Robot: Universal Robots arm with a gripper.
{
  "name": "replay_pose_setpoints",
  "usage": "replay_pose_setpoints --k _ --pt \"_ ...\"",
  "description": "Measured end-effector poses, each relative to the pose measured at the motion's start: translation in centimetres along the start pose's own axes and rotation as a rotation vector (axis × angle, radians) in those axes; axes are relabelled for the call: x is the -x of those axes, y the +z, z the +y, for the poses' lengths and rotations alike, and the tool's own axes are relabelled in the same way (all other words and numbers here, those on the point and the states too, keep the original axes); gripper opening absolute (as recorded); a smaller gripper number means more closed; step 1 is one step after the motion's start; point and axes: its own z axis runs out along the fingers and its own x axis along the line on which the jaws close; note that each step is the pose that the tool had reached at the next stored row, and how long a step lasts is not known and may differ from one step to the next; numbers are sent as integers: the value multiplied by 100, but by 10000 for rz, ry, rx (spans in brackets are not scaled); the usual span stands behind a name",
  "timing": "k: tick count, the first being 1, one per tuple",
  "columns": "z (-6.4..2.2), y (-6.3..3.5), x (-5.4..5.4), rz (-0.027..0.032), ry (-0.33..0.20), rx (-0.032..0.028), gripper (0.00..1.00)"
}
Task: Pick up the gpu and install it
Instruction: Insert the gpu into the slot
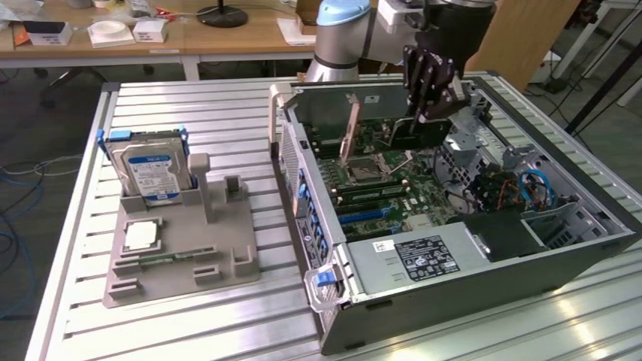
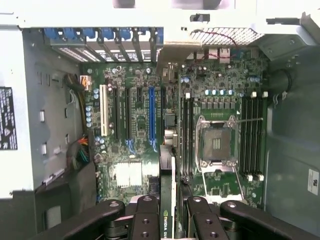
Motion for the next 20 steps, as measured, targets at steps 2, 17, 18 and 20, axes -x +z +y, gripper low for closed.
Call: replay_pose_setpoints --k 2,17,18,20 --pt "29 26 -2 1 12 0 26" --pt "67 134 -79 2 29 1 26" --pt "68 140 -92 1 29 0 26" --pt "69 150 -116 2 29 1 26"
